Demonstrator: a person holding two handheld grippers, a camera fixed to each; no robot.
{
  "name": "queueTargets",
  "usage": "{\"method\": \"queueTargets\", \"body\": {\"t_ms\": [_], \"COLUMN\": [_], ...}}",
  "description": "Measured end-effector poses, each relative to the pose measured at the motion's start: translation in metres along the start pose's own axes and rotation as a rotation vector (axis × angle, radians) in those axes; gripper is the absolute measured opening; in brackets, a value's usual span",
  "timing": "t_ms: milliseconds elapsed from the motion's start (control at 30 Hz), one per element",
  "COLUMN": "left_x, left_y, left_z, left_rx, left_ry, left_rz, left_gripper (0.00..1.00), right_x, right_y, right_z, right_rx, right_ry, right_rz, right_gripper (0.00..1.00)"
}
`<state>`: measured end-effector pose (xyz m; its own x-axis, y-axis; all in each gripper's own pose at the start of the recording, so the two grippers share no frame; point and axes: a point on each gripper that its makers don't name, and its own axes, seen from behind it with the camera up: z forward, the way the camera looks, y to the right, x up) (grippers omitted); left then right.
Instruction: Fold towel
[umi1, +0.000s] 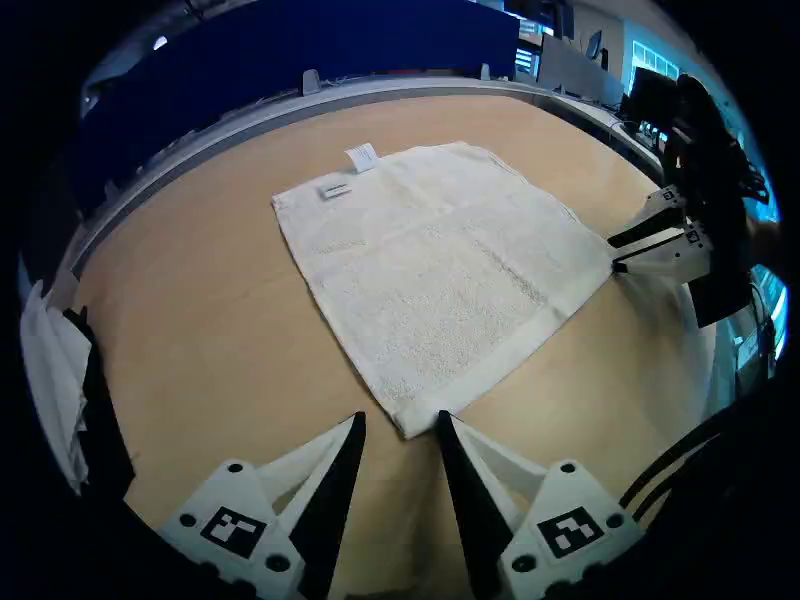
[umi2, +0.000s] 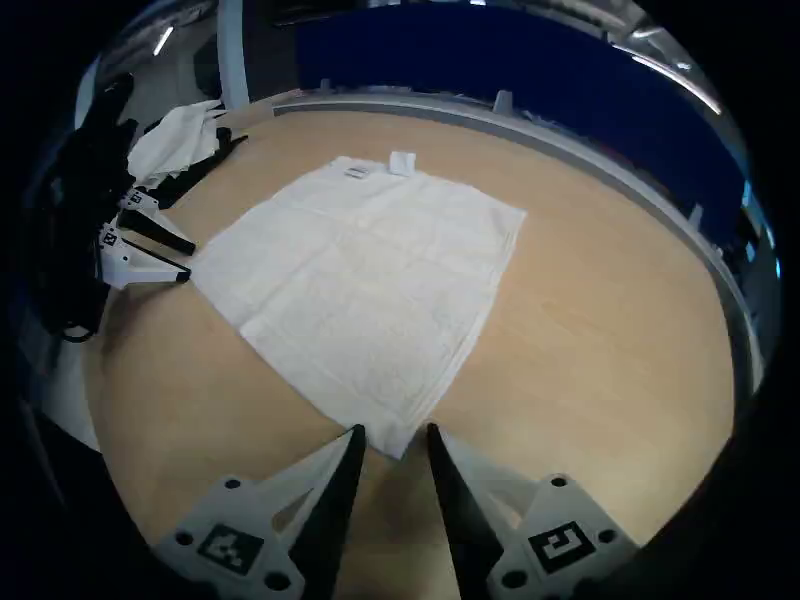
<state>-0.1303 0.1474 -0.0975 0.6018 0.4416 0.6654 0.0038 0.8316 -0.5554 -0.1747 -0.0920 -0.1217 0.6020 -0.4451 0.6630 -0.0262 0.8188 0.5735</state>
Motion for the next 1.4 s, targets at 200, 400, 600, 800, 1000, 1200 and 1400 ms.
{"method": "queueTargets", "body": {"t_ms": [200,400,600,800,1000,1200,1400], "left_x": [0.002,0.003,0.004,0.004,0.005,0.006,0.009], "left_y": [0.0,0.0,0.0,0.003,0.006,0.009,0.008], "left_z": [0.002,0.003,0.003,0.003,0.002,0.0,-0.004], "left_rx": [0.003,0.0,-0.005,-0.012,-0.024,-0.033,-0.036], "left_ry": [-0.003,-0.004,-0.004,-0.003,0.006,0.02,0.033], "left_rz": [0.004,0.022,0.029,0.041,0.03,0.019,0.005], "left_gripper": [0.35,0.35,0.32,0.19,0.11,0.1,0.1], "right_x": [0.001,0.001,0.001,0.003,0.009,0.011,0.014], "right_y": [0.001,0.001,0.001,0.001,0.001,0.0,0.0], "right_z": [0.0,0.0,0.0,0.001,0.0,0.0,-0.001], "right_rx": [0.002,0.0,0.0,0.001,0.004,0.001,-0.002], "right_ry": [0.002,0.001,0.0,0.0,0.016,0.023,0.028], "right_rz": [0.001,-0.007,-0.008,-0.012,0.004,0.012,0.013], "right_gripper": [0.36,0.36,0.35,0.25,0.12,0.1,0.08]}}
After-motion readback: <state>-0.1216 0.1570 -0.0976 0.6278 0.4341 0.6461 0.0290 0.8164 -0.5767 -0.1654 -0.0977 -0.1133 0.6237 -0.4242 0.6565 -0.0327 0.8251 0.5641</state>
